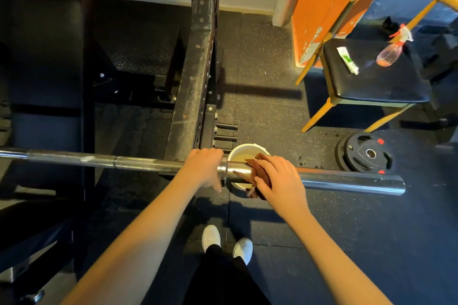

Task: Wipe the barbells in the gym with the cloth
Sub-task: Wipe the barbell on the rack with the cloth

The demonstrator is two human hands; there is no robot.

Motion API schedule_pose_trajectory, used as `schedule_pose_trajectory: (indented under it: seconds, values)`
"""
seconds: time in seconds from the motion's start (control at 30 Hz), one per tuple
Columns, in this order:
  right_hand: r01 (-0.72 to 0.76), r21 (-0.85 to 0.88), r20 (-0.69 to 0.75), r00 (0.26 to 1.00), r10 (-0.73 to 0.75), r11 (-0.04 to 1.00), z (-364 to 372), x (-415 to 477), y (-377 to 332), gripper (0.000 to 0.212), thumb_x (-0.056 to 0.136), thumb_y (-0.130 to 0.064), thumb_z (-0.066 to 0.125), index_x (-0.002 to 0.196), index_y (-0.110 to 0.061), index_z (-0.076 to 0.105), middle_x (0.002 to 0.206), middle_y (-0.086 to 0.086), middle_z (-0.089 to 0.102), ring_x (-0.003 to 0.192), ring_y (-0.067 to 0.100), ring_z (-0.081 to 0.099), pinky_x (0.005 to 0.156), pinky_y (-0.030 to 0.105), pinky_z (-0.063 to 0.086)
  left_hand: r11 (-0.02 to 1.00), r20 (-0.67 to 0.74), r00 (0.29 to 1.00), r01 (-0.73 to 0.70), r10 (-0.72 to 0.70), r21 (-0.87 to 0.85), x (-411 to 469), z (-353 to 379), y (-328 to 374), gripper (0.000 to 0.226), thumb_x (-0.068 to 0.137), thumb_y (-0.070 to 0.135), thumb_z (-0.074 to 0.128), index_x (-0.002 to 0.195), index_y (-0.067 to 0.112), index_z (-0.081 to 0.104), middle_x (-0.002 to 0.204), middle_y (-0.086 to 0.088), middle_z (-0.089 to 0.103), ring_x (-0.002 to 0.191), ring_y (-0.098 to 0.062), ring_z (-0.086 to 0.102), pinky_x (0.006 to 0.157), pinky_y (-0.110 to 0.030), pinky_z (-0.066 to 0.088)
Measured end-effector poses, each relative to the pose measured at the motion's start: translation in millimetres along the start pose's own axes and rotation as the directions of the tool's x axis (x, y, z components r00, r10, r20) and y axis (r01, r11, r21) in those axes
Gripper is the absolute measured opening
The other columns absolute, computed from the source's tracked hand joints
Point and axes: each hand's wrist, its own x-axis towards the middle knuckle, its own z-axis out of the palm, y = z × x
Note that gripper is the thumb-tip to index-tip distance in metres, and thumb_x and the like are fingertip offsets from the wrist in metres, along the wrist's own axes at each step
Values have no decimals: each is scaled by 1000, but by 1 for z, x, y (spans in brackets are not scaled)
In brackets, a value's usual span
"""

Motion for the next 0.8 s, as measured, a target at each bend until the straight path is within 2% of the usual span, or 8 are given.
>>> schedule_pose_trajectory:
  seconds: [0.1,0.17,0.3,0.37,0.43,0.57,0.7,0.8]
  values:
    - [-172,21,-86,981,173,985,-4,3,6,30,92,-37,53,111,-18,66,109,-1,64,102,20,55,95,34,38,1000,-184,983,-11,8,-11,-6,17,0,70,71,33,82,129,20,45,121,3,52,115,-17,50,107,-35,34]
    - [-309,22,-129,942,310,951,6,13,-16,22,91,-33,58,103,-17,67,102,1,65,100,22,56,99,40,40,1000,-314,949,-14,11,-10,-10,29,1,66,73,32,79,129,22,46,123,6,51,118,-15,48,107,-32,31]
    - [-158,54,-64,985,162,986,22,19,-52,30,91,-36,61,116,-20,65,115,1,64,109,22,56,101,42,42,998,-522,852,-11,38,55,-16,51,1,57,77,33,77,126,23,50,122,6,54,118,-16,51,106,-34,33]
    - [-83,75,-2,997,83,994,15,12,-42,35,92,-35,58,125,-22,61,125,-2,59,118,19,51,103,34,36,998,-454,890,-23,49,62,-16,44,1,64,77,37,76,131,22,45,129,5,49,126,-16,45,112,-37,26]
    - [-63,67,10,998,62,996,7,4,-22,38,90,-29,63,128,-22,60,130,-3,57,121,18,49,102,30,33,996,-250,967,-30,50,82,-11,22,0,76,73,44,78,134,20,40,132,4,45,128,-17,41,114,-39,23]
    - [-195,53,-81,977,199,979,2,1,6,27,91,-28,60,116,-19,65,114,-2,63,106,18,54,92,29,37,988,66,997,-47,37,149,5,-9,4,84,70,47,82,135,16,39,133,-2,49,125,-23,45,112,-44,27]
    - [-332,111,-179,920,348,937,16,14,-33,28,91,-33,47,105,-20,67,108,-3,65,104,18,55,95,37,42,990,-49,998,-28,35,136,6,8,1,72,71,41,81,128,17,44,124,0,55,117,-20,52,110,-40,31]
    - [-120,72,-111,986,127,990,26,10,-58,33,91,-33,50,118,-22,65,126,-1,62,120,20,52,103,42,41,985,-222,973,-29,67,169,1,23,-1,66,74,41,77,127,19,44,125,2,53,120,-18,49,112,-40,28]
